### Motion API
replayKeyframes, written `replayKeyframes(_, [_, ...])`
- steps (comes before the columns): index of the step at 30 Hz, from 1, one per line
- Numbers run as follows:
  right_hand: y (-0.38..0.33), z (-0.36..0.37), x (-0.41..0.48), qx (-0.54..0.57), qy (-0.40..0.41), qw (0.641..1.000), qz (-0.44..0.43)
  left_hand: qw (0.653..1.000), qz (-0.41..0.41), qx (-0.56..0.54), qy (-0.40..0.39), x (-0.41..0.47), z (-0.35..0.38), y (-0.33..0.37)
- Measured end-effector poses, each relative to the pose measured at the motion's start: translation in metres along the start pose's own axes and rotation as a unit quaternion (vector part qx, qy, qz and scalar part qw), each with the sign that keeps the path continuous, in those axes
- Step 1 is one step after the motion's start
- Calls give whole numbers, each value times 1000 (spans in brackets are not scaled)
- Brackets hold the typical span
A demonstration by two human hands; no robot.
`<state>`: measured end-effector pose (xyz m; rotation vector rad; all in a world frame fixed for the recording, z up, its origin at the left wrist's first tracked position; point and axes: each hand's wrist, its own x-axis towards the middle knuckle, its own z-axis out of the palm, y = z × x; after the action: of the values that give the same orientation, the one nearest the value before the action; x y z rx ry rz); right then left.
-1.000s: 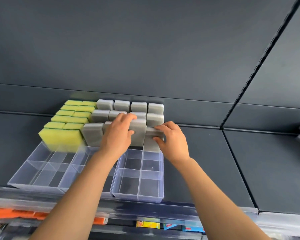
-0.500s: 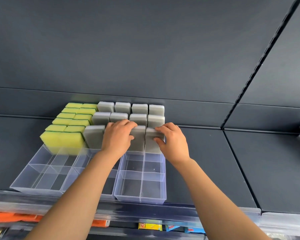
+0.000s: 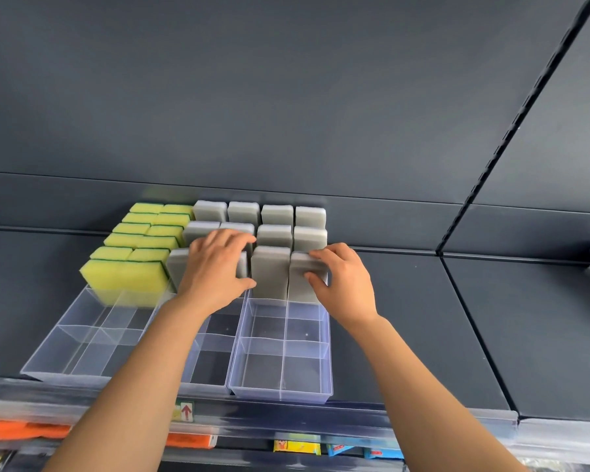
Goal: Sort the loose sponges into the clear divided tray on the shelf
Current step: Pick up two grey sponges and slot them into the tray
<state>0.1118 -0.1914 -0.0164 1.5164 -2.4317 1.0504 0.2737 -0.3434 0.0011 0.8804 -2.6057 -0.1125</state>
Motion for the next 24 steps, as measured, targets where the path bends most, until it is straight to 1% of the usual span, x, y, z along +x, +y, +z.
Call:
replayKeyframes(2, [0, 1, 0, 2, 2, 1000, 3, 999, -36, 25, -18, -1, -3, -8])
replayKeyframes(4, [-1, 2, -1, 5, 5, 1000, 6, 998, -49, 39, -24, -2, -5, -13])
replayKeyframes(7, [-1, 2, -1, 7, 7, 1000, 8, 999, -35, 22, -6, -1, -5, -15])
replayKeyframes(10, [-1, 2, -2, 7, 8, 1000, 8, 1000, -12, -22, 2, -1, -4, -15])
replayKeyframes(14, [-1, 3, -3, 8, 8, 1000, 6, 998, -6, -54, 15, -3, -2, -16])
replayKeyframes(24, [-2, 1, -4, -17, 2, 1000, 8, 999, 2, -34, 19, -8, -5, -14])
